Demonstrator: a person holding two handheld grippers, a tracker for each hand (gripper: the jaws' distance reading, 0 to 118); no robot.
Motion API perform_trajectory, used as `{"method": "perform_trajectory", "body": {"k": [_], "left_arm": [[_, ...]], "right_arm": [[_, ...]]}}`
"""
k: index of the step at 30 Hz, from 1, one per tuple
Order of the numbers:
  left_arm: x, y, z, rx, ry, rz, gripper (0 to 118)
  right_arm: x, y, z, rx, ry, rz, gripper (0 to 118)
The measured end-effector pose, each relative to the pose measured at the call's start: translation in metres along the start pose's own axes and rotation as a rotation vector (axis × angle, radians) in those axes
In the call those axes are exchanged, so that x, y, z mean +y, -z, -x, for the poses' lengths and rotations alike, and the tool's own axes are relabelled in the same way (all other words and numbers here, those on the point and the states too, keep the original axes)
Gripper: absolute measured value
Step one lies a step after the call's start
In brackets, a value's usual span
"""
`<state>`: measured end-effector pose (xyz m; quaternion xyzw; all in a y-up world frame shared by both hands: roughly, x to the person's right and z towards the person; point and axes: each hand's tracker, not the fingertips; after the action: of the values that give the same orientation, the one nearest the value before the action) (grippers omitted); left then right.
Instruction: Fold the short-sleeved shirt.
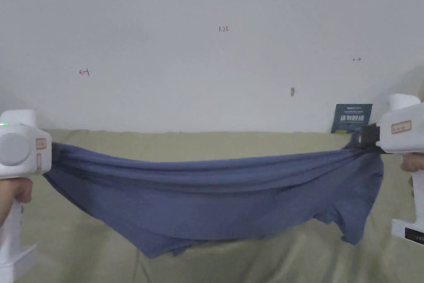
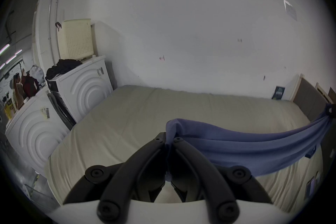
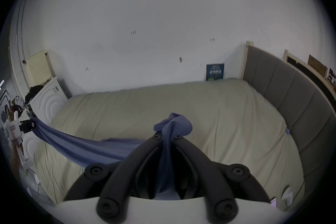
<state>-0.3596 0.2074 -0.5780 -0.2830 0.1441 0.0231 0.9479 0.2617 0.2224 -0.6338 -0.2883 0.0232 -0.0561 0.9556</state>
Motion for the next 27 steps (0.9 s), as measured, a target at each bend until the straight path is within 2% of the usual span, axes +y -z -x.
{"method": "perform_trajectory", "body": {"k": [2,5,7,9,10,14,16,22,27], "left_arm": [[-0.029,-0.003,0.004,-0.016,0.015,0.033,1],[-0.083,-0.022,0.01,-0.057,0.015,0.093,1],[-0.117,-0.03,0.015,-0.061,0.011,0.127,1],[-0.154,-0.041,0.02,-0.059,0.022,0.165,1],[-0.174,-0.048,0.023,-0.062,0.045,0.199,1],[-0.24,-0.083,0.036,-0.07,0.032,0.272,1],[-0.265,-0.099,0.039,-0.063,0.043,0.3,1],[-0.313,-0.125,0.057,-0.073,-0.032,0.373,1],[-0.327,-0.133,0.061,-0.105,-0.05,0.404,1]], "right_arm": [[-0.031,-0.005,-0.007,0.01,0.008,0.03,5],[-0.085,-0.018,-0.021,0.052,0.098,0.094,5],[-0.117,-0.028,-0.025,0.056,0.075,0.152,5],[-0.155,-0.046,-0.034,0.044,0.086,0.164,5],[-0.174,-0.055,-0.038,0.069,0.082,0.207,5],[-0.251,-0.098,-0.045,0.044,0.108,0.235,5],[-0.282,-0.109,-0.051,0.066,0.127,0.289,5],[-0.347,-0.148,-0.071,0.036,0.211,0.352,5],[-0.367,-0.143,-0.09,0.027,0.258,0.381,7]]}}
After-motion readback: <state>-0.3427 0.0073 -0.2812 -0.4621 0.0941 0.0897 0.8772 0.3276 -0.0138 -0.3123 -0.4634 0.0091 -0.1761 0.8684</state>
